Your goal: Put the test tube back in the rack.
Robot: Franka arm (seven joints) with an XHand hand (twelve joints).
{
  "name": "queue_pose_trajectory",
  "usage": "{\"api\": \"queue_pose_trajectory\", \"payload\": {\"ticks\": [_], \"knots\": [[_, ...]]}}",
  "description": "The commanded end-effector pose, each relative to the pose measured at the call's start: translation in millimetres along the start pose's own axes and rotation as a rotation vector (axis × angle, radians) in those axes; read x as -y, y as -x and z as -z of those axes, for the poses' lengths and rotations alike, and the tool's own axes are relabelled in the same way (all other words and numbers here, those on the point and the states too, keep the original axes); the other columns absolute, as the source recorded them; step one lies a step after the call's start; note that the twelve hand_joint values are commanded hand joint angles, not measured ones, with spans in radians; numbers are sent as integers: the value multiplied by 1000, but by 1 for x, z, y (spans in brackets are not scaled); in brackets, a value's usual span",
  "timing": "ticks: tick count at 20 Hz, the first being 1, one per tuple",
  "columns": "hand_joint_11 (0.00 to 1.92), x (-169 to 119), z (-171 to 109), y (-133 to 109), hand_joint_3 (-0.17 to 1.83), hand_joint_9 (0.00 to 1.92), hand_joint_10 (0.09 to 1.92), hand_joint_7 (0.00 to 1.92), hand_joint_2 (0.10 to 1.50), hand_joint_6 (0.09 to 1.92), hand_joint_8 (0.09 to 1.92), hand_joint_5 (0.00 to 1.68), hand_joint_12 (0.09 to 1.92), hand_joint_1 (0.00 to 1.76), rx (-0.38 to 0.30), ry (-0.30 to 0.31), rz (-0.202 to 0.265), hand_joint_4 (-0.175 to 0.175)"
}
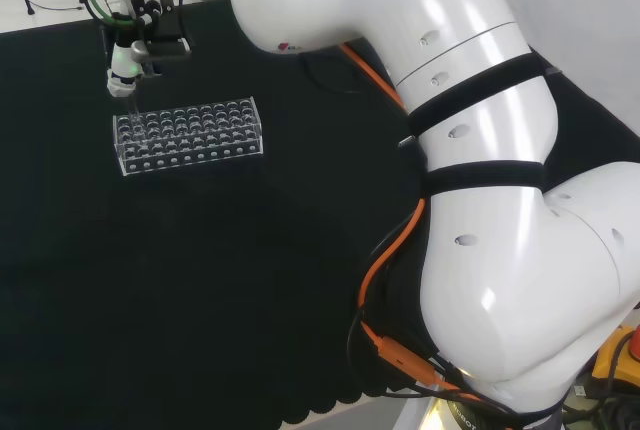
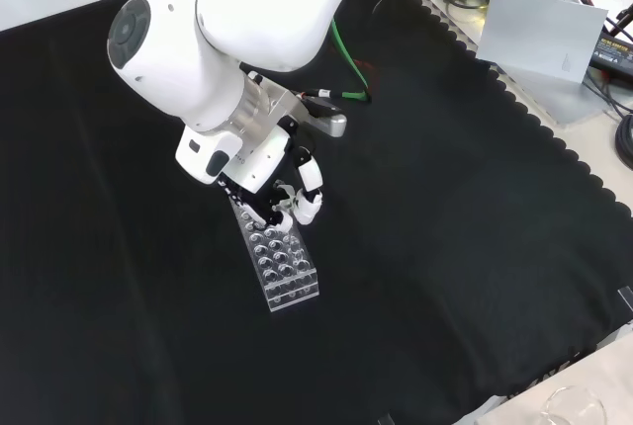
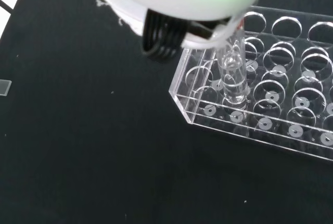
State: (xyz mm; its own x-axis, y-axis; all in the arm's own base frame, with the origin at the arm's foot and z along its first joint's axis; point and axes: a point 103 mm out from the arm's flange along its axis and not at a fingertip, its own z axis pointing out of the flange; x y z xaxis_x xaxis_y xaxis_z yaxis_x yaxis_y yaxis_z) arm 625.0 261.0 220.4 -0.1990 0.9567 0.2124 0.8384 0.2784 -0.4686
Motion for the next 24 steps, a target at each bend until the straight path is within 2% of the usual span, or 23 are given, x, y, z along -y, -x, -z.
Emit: {"api": "queue_pose_trajectory", "payload": {"ticks": [1, 24], "knots": [[1344, 0, -10, 4, 746, 1597, 759, 1811, 533, 176, 436, 1544, 1011, 1249, 3, -11, -14, -175], [1343, -11, -28, 3, 745, 1596, 759, 1814, 534, 174, 433, 1544, 1012, 1249, -21, -31, -12, -175]]}}
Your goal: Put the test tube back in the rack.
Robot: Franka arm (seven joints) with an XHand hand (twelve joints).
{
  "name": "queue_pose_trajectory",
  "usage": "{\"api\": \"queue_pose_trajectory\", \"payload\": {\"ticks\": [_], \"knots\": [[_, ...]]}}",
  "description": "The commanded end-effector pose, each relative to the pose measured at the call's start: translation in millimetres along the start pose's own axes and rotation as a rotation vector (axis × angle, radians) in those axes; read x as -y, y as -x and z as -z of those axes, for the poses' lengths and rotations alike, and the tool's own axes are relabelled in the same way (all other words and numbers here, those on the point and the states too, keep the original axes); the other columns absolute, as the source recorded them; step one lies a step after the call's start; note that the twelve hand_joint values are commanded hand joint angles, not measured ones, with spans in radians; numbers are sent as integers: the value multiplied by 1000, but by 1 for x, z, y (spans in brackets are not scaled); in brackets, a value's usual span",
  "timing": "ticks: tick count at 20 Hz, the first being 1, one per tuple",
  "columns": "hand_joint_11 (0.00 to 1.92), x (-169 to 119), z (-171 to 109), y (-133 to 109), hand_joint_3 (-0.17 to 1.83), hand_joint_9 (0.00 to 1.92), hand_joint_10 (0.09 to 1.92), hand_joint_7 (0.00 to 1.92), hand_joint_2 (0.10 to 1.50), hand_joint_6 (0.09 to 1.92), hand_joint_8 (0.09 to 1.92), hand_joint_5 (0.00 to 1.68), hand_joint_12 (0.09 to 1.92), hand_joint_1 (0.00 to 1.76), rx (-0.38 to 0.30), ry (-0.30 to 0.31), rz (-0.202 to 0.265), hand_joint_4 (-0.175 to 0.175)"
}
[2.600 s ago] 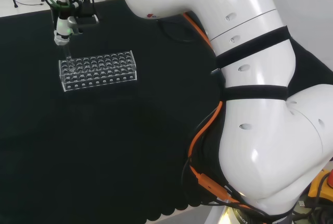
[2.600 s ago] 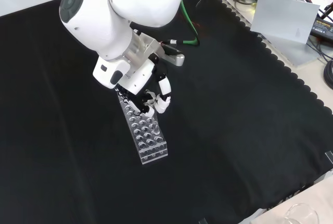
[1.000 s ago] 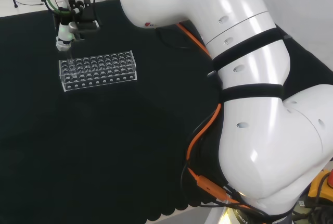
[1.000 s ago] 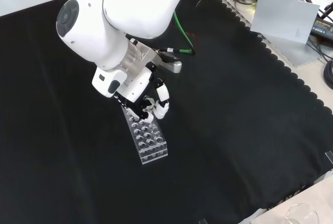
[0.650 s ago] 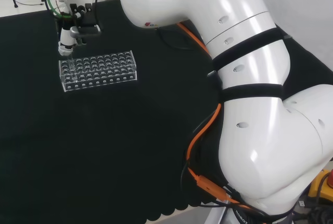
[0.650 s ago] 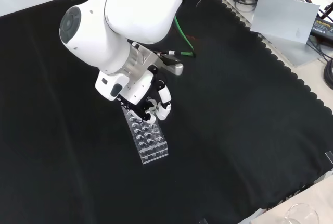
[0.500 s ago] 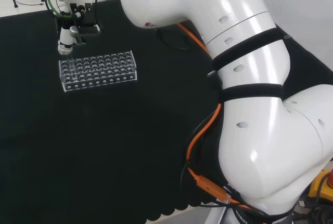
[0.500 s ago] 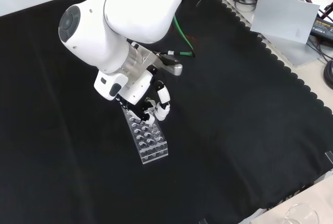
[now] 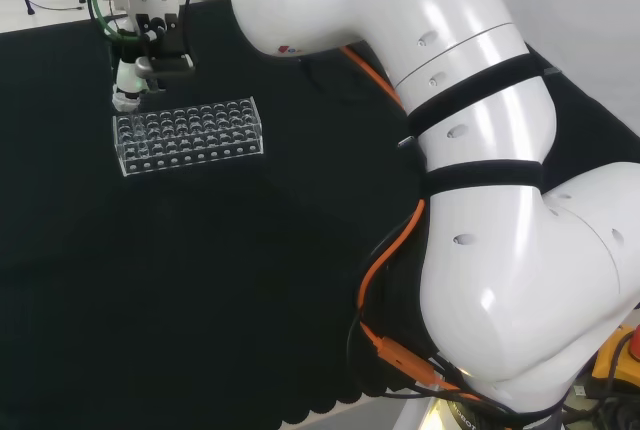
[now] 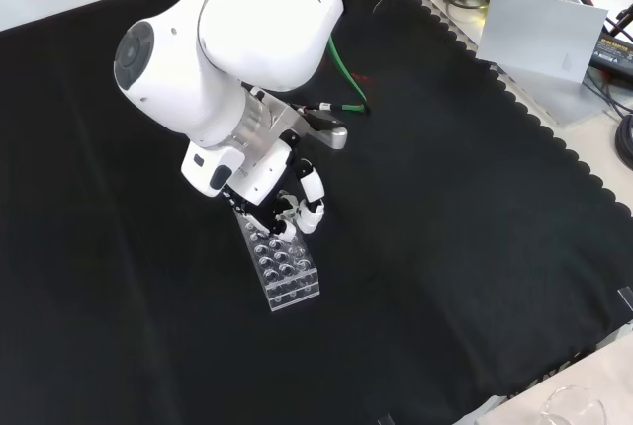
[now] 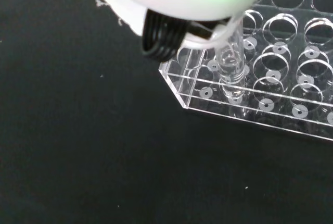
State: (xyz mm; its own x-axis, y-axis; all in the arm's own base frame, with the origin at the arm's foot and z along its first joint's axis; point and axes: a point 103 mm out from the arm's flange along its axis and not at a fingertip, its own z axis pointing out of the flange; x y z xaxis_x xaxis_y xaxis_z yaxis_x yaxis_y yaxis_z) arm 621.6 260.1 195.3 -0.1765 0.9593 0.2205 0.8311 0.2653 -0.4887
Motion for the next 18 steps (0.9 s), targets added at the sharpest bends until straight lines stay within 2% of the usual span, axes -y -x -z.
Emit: {"api": "queue_pose_trajectory", "payload": {"ticks": [1, 18], "knots": [[1343, -3, -7, -3, 745, 1596, 760, 1814, 534, 174, 432, 1544, 1013, 1249, -4, -13, 6, -175], [1340, -8, -22, -4, 744, 1593, 759, 1813, 535, 173, 428, 1544, 1014, 1249, 11, -54, 11, -175]]}}
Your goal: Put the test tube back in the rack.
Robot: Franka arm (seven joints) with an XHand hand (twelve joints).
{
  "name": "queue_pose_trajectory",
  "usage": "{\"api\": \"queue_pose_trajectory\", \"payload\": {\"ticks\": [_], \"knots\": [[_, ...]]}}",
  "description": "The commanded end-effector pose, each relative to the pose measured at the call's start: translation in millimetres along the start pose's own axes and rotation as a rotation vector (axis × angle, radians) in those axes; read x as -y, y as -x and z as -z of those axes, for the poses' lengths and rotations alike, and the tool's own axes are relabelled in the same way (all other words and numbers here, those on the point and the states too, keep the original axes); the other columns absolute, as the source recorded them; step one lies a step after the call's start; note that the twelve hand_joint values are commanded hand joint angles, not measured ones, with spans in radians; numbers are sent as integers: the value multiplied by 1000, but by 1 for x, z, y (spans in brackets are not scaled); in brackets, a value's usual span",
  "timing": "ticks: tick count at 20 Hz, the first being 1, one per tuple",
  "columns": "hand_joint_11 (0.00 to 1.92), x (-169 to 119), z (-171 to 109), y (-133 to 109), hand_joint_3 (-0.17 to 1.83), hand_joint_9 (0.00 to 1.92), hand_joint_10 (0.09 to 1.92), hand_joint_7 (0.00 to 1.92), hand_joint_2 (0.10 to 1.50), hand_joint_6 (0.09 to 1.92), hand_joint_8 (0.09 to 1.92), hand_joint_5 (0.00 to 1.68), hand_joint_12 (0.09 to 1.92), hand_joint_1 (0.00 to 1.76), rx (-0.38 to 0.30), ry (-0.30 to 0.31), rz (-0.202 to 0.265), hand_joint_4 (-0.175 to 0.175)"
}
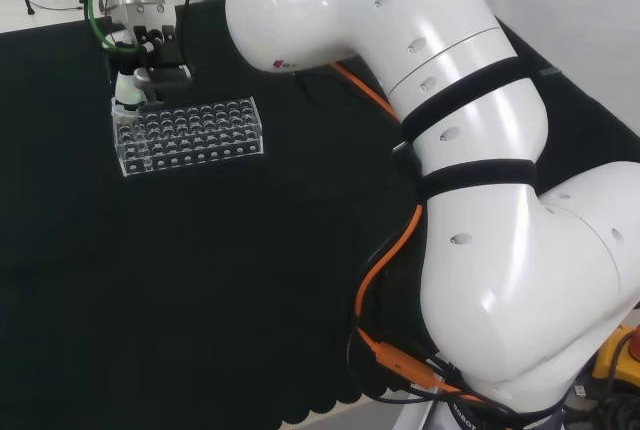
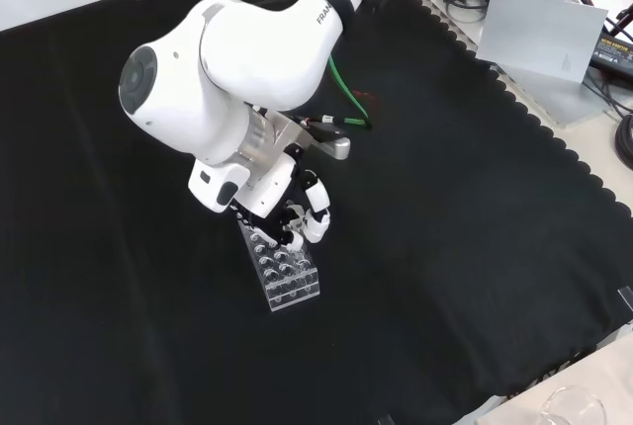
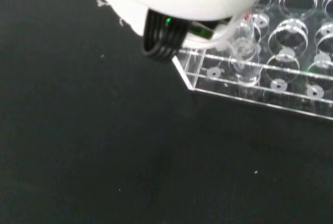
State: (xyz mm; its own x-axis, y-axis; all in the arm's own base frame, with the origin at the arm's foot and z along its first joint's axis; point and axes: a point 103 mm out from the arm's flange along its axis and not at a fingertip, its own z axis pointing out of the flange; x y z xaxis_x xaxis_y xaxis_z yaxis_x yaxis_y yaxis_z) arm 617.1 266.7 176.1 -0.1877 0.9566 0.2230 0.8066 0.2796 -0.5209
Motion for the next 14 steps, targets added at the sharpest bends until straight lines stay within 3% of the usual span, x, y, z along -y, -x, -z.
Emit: {"api": "queue_pose_trajectory", "payload": {"ticks": [1, 3, 5, 6, 8, 10, 12, 14], "knots": [[1339, 0, -3, -1, 744, 1593, 759, 1813, 535, 173, 428, 1544, 1014, 1249, 6, -14, 0, -175], [1336, -1, -4, 0, 744, 1592, 759, 1810, 535, 173, 426, 1544, 1014, 1249, -1, -48, 3, -175], [1250, -2, -6, 2, 756, 1551, 769, 1699, 529, 226, 358, 1516, 1125, 1268, -8, -151, 14, -175], [1148, -1, -7, 3, 685, 1496, 818, 1600, 519, 244, 390, 1373, 1220, 1212, -10, -177, 21, -167], [861, 0, -6, 4, 495, 1201, 903, 1069, 530, 253, 574, 872, 1364, 1028, -13, -183, 30, -75], [646, 2, -2, 2, 364, 931, 941, 630, 557, 250, 792, 561, 1452, 903, -14, -164, 37, -12], [557, 3, 2, 1, 302, 804, 961, 440, 575, 252, 906, 448, 1486, 855, -18, -143, 50, 12], [528, 5, 6, -1, 282, 757, 963, 383, 582, 252, 940, 415, 1493, 840, -18, -129, 59, 20]]}}
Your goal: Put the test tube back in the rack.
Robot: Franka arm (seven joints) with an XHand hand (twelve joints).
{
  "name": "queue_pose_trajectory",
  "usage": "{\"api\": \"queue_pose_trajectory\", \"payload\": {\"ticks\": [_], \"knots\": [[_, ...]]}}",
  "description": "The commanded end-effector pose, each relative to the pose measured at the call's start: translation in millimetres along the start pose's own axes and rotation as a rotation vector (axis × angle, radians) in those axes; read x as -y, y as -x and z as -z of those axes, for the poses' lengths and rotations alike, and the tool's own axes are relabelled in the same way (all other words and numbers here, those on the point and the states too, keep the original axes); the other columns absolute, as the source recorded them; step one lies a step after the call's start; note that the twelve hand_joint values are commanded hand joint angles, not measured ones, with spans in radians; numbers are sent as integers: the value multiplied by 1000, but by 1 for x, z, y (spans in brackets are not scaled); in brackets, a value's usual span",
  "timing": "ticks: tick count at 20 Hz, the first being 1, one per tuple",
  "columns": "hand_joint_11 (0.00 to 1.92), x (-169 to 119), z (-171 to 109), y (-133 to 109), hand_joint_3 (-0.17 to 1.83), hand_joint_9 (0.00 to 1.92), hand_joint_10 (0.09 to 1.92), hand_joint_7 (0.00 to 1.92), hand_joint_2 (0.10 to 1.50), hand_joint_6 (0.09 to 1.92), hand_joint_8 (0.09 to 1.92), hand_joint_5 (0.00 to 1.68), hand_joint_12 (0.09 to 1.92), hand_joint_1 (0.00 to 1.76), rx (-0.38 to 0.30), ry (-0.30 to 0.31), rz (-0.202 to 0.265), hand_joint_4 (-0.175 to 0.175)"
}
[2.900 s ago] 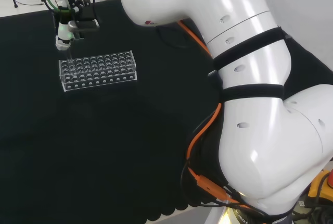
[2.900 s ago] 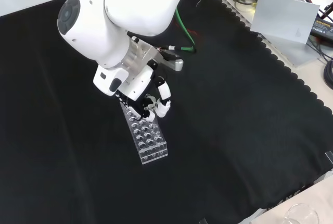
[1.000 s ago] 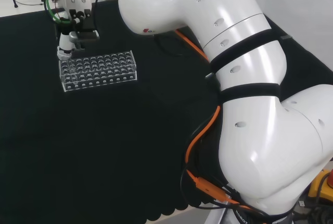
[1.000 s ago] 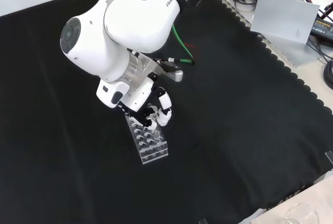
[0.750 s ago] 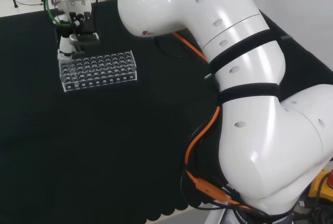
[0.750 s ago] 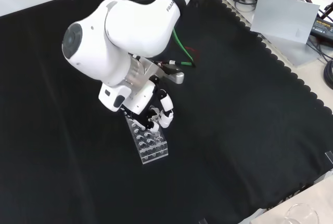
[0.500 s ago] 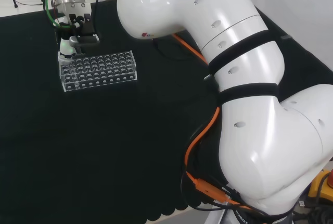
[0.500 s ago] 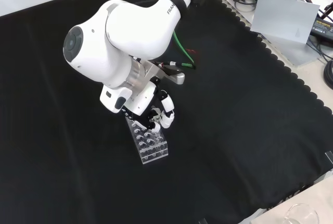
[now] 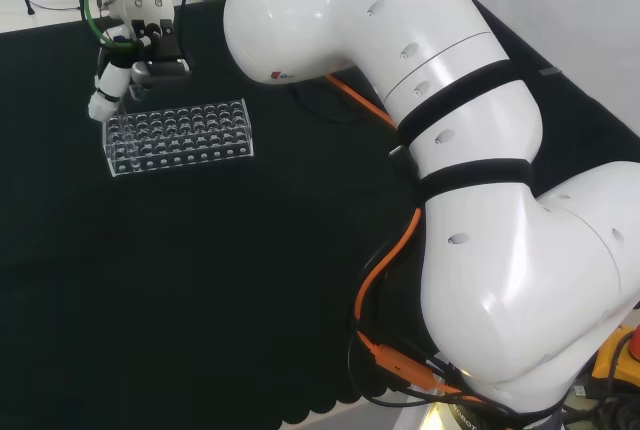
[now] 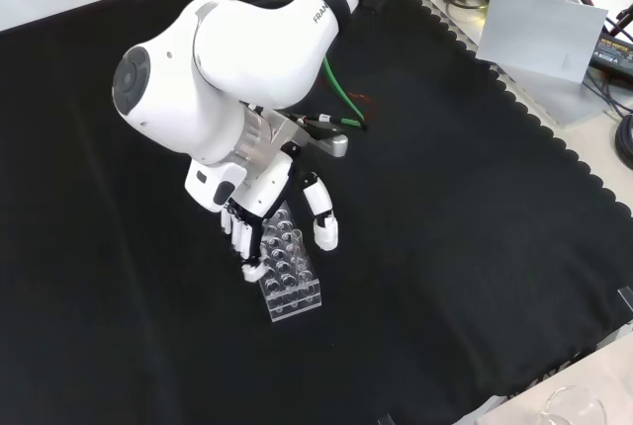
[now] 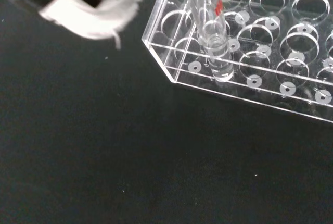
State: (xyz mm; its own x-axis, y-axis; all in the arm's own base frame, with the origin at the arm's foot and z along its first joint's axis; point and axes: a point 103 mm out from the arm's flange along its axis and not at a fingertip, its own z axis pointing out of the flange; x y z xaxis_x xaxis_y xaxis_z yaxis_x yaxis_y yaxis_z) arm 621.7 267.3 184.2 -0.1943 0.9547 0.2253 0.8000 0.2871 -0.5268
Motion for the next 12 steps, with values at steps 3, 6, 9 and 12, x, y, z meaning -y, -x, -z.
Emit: {"api": "queue_pose_trajectory", "payload": {"ticks": [3, 6, 9, 12], "knots": [[514, 8, 5, -2, 273, 739, 961, 365, 586, 252, 953, 407, 1494, 837, -14, -103, 68, 23], [506, 17, 24, -5, 269, 735, 959, 369, 587, 256, 959, 416, 1494, 840, -13, -56, 98, 25], [496, 31, 49, -6, 266, 734, 957, 375, 588, 257, 963, 422, 1493, 840, -13, 11, 126, 25], [480, 46, 69, -4, 262, 730, 955, 378, 590, 259, 964, 426, 1494, 841, 12, 106, 135, 25]]}}
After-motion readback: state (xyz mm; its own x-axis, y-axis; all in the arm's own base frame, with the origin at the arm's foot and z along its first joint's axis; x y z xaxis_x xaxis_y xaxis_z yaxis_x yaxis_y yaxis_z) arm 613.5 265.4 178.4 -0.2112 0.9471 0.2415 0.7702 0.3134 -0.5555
